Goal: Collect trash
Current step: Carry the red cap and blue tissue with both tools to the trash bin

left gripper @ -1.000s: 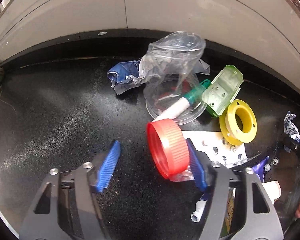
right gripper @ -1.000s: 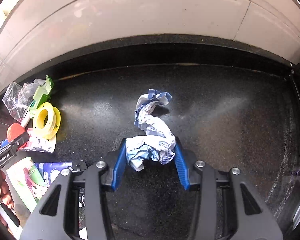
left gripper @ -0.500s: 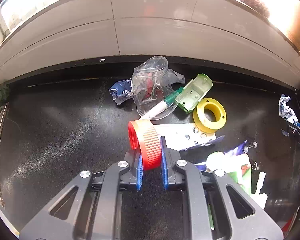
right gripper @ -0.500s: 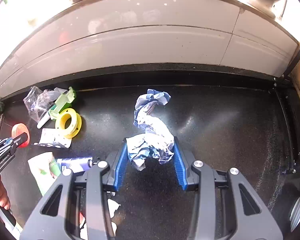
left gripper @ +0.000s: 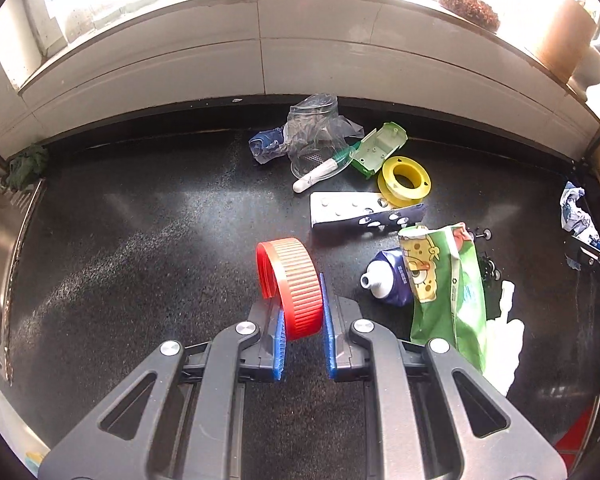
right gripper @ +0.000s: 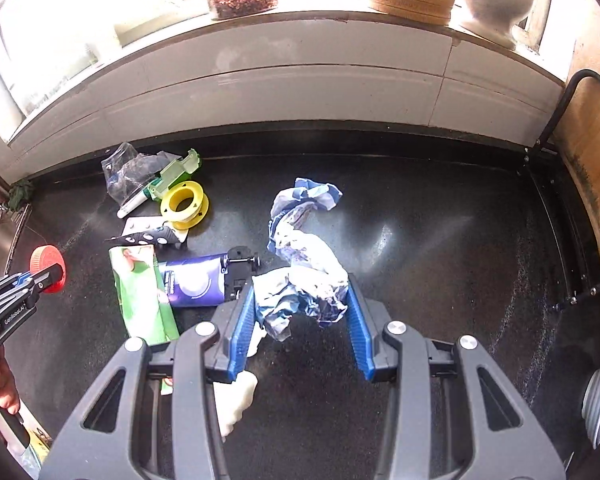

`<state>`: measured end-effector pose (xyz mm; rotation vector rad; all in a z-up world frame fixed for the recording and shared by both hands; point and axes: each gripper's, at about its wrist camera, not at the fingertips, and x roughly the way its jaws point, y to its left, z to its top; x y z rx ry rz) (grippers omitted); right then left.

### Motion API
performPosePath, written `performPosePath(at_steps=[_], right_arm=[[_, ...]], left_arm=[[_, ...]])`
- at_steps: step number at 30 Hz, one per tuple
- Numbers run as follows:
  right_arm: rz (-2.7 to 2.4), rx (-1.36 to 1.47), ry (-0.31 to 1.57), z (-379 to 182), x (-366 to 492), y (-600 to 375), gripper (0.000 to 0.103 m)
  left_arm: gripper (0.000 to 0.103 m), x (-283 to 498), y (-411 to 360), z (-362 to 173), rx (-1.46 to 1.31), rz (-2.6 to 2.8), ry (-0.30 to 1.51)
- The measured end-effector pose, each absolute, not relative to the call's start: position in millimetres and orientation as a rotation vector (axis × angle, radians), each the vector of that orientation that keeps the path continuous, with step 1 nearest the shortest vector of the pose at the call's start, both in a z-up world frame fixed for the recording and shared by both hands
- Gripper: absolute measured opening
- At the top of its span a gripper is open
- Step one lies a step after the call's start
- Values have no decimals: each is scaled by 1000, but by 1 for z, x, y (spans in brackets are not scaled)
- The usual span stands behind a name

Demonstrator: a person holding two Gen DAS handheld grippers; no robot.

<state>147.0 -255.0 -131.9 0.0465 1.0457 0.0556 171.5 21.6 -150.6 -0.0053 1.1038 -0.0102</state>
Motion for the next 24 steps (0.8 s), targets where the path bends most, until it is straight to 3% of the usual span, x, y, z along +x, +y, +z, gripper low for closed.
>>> performPosePath(at_steps=[13,24], right_arm=[[116,19,984,-101,119,-230,42],[460,-98,948,-76,88,-96,42]], left_arm=[[14,125,45,-121,-32,26,1044],[15,27,141,-95,-159,241,1003]])
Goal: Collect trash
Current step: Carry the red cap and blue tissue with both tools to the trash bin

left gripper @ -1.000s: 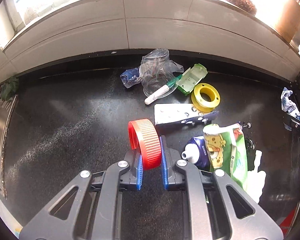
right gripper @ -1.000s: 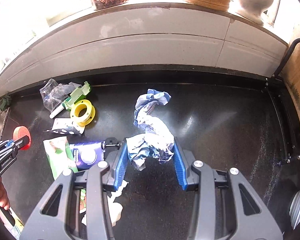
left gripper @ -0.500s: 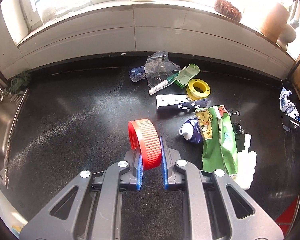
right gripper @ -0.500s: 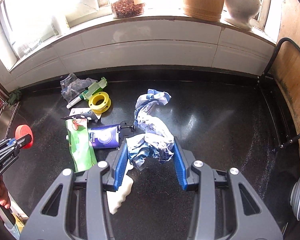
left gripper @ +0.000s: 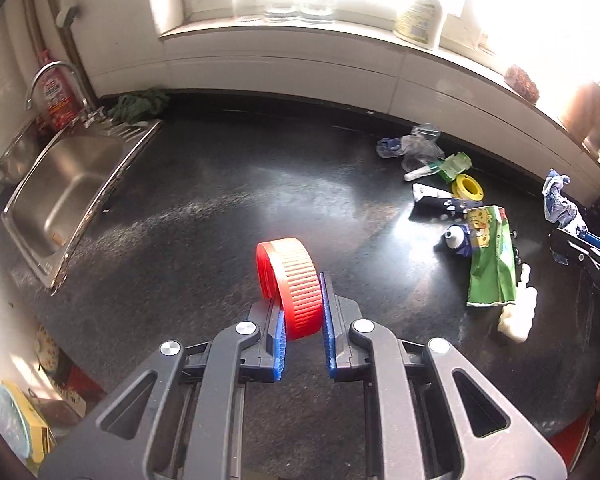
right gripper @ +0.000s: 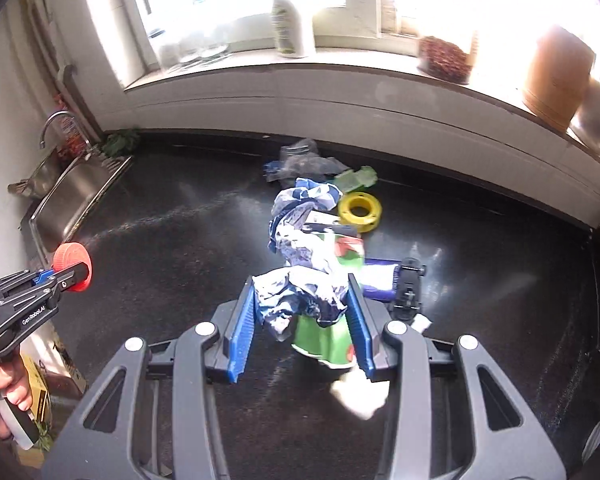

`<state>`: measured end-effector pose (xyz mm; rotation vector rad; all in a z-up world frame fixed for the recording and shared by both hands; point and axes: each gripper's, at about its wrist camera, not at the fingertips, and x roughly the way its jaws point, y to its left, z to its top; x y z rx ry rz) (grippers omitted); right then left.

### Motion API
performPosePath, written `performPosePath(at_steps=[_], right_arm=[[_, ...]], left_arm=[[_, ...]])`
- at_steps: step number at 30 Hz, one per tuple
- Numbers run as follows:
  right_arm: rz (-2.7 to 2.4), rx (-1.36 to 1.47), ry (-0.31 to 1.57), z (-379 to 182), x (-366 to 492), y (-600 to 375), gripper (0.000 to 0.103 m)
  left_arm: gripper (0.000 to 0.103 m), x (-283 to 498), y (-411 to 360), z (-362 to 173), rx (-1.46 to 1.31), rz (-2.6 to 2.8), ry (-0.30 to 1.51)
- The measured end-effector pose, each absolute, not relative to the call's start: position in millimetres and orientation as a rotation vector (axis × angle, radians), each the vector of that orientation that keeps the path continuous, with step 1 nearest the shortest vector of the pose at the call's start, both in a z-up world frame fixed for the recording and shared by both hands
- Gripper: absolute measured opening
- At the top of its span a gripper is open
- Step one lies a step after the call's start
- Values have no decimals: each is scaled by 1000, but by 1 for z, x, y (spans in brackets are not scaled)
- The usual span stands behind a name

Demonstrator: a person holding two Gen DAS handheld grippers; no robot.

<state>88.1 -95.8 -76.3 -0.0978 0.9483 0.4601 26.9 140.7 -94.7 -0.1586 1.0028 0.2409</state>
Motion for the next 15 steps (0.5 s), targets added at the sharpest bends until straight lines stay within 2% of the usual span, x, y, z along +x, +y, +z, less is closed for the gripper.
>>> performPosePath(at_steps=[15], right_arm=[[988,-337,954,-78,-23,124,42]], left_arm=[[14,-179,282,-95,-392,700,985]])
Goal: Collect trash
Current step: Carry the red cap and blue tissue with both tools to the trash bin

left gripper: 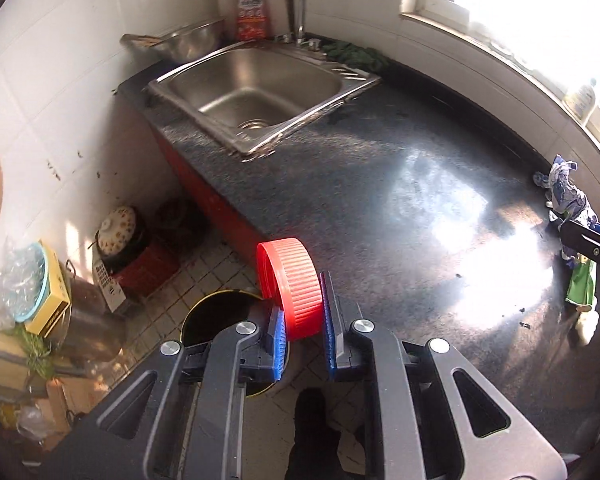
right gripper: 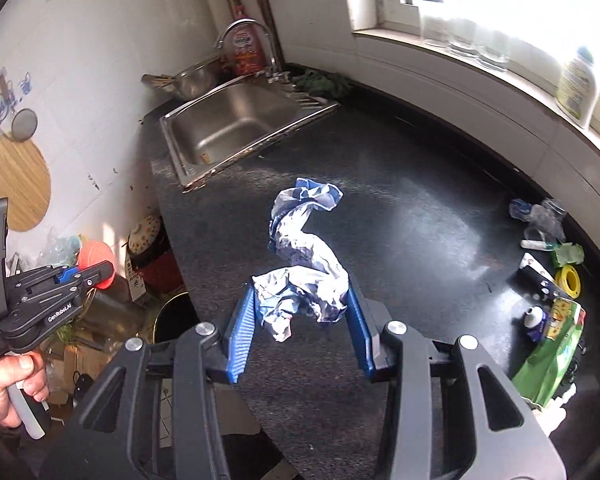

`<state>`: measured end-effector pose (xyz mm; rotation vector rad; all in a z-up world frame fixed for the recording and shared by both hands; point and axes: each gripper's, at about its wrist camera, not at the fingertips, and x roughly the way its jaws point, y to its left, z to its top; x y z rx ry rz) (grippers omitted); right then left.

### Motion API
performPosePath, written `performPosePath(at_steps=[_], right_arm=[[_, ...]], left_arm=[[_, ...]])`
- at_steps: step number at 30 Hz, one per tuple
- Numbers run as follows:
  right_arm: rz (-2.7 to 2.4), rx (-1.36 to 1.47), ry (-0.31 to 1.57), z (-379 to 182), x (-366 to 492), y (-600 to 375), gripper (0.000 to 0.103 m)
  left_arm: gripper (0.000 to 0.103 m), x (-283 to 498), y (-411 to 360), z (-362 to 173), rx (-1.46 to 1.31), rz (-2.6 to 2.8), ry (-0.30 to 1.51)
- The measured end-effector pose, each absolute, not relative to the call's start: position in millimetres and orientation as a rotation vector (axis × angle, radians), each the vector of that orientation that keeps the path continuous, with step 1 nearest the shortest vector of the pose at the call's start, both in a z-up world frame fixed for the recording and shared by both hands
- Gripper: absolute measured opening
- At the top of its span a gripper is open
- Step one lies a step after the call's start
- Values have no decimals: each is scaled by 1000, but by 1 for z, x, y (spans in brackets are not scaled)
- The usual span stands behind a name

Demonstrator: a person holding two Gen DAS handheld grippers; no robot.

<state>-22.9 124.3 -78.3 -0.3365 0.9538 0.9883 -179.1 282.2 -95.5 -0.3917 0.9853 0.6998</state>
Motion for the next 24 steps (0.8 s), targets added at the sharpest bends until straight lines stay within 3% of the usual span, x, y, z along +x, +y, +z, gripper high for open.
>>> performPosePath(at_steps=[16,24], right_arm=[[1322,-507,975,-100,-159,262,42],[1389,-572,1103,-165,-194,315,42]], left_arm=[[14,-303,337,-119,-509,868,983],[15,-325,358,-184,-553,832,977]])
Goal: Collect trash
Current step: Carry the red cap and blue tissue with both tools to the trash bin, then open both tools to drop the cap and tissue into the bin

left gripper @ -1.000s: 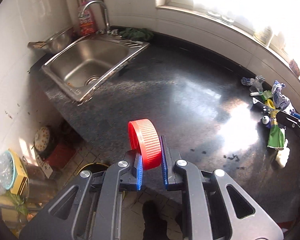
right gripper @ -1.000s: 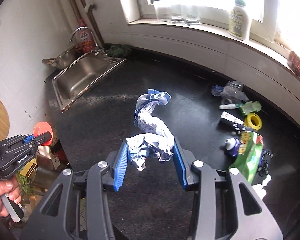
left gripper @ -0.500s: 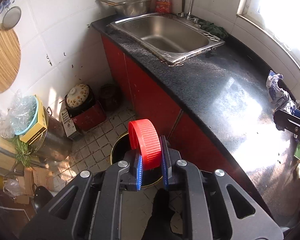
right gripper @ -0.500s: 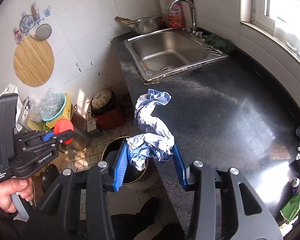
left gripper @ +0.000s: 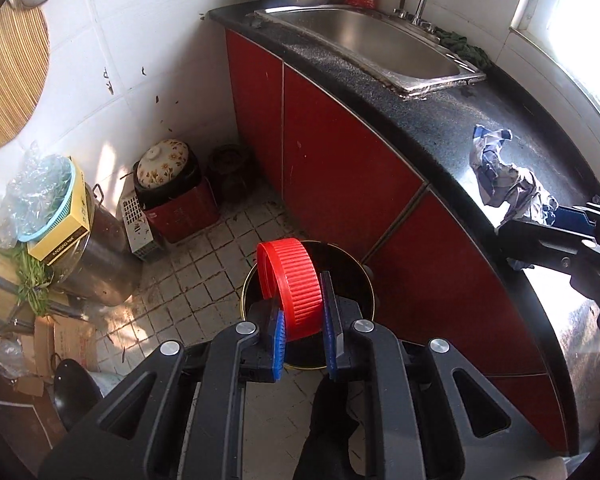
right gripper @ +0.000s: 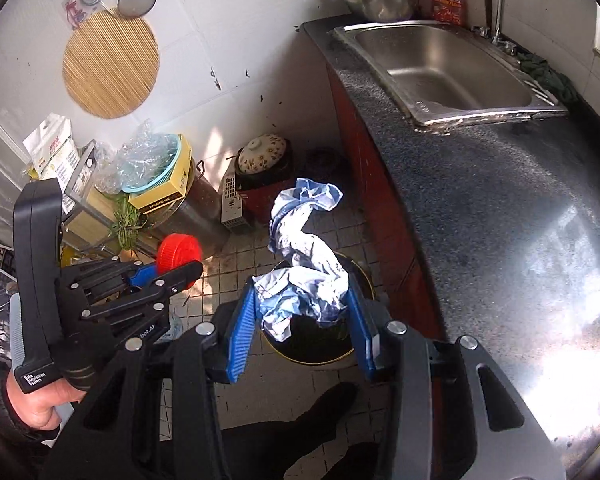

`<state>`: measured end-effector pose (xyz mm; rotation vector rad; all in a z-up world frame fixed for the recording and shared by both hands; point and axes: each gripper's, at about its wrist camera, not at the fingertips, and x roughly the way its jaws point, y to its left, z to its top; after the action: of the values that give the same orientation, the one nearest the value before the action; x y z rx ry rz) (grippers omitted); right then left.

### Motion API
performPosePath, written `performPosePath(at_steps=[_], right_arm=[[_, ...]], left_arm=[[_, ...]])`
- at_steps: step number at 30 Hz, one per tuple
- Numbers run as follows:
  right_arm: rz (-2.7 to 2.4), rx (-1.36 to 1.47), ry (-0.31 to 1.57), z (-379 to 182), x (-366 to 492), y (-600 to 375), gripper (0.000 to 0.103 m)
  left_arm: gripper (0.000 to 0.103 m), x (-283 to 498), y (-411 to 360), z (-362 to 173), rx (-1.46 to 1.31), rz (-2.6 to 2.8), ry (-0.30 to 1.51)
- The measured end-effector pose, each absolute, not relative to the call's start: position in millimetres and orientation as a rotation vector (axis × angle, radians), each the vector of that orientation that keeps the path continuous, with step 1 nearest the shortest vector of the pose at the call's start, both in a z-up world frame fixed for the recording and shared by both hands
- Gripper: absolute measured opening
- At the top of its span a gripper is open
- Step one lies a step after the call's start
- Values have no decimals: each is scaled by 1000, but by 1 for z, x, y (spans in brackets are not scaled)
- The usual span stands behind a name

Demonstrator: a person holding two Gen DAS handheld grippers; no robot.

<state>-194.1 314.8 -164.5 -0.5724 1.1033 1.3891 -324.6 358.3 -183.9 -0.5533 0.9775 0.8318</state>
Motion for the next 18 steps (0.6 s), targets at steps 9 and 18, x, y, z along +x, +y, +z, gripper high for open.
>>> performPosePath(at_steps=[9,18], right_arm=[[1371,-692,1217,-251,-211,357,42],[1333,-780,1284,-303,-212,379,42]], left_arm=[[15,-331,383,-296,-646,789,1063],[15,-328,401,-337,-705,772,1100]])
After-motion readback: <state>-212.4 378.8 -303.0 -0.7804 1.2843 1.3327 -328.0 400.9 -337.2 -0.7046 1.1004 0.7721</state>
